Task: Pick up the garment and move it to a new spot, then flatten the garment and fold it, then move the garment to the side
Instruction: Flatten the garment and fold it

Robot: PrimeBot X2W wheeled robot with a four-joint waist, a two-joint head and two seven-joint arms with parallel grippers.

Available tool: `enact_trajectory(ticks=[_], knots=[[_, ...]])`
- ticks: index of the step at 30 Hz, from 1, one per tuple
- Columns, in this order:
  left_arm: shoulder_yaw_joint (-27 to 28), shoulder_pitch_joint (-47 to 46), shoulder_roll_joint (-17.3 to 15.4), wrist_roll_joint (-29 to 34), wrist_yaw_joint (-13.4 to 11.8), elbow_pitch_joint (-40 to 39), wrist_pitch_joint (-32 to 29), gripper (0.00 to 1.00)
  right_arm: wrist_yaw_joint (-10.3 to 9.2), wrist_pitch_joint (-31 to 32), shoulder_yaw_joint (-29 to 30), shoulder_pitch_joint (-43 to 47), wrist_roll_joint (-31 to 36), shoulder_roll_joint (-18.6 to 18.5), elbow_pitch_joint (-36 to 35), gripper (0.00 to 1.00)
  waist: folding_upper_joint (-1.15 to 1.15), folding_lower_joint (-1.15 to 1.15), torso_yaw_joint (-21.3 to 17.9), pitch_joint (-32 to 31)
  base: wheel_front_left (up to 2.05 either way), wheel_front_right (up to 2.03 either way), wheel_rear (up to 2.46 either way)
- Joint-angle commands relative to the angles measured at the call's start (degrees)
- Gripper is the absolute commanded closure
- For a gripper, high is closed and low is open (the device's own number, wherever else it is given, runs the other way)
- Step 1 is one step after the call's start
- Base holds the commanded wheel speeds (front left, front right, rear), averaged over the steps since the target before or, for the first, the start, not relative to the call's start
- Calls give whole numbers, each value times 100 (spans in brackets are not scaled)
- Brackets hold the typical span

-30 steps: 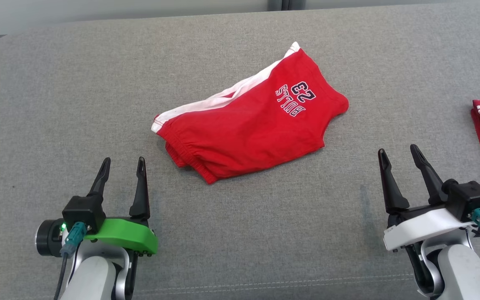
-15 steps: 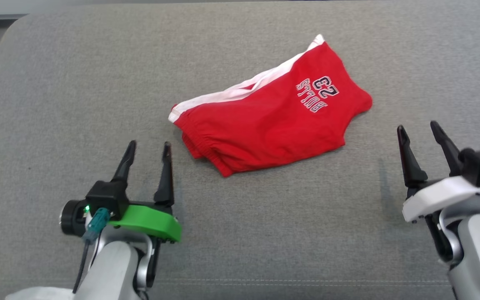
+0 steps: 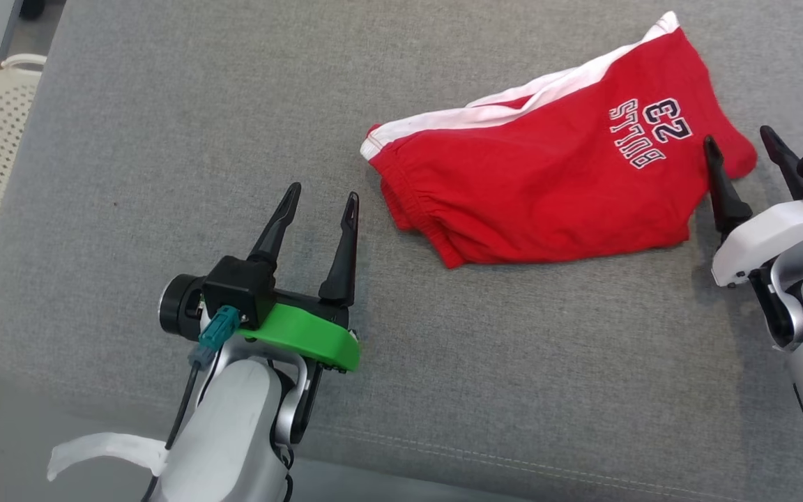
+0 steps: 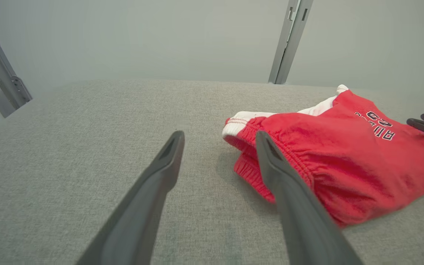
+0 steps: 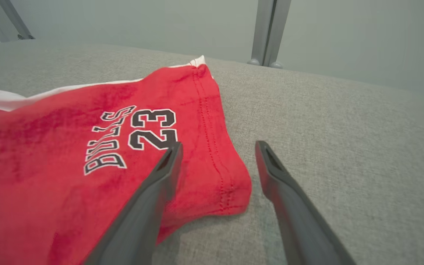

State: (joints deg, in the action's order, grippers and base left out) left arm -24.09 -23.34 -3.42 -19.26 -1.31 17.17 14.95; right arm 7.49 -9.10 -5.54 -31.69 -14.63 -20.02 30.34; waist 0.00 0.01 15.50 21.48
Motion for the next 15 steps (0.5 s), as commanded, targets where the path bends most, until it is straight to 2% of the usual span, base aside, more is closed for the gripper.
enact_trajectory(ticks=[1,6,10,11,12,13,15], knots=[[-15,-126,26,29,20,-23,16,0,-1,-24,-19,-119,-61,-82,169,0,0,-1,425,434,0,0,0],[-43,-143,46,11,-3,-74,16,0,-1,-94,-45,-266,-107,-116,777,0,0,-1,519,535,0,0,0],[41,-121,51,15,-33,-79,16,0,0,-109,-209,-204,-217,61,1125,0,0,-1,446,543,0,0,0],[66,-113,49,23,-30,-75,15,0,2,-107,-295,-186,-271,125,1168,26,0,-1,417,538,0,0,0],[86,-109,51,31,-33,-65,16,0,14,-77,-399,-154,-351,197,1191,94,0,-1,386,530,0,0,0],[104,-111,51,49,-37,-51,16,0,28,-16,-516,-112,-426,261,1199,100,0,-1,350,523,0,0,0],[130,-128,50,77,-30,-34,15,0,30,-46,-691,-47,-573,318,1121,100,0,-1,276,498,0,0,0]])
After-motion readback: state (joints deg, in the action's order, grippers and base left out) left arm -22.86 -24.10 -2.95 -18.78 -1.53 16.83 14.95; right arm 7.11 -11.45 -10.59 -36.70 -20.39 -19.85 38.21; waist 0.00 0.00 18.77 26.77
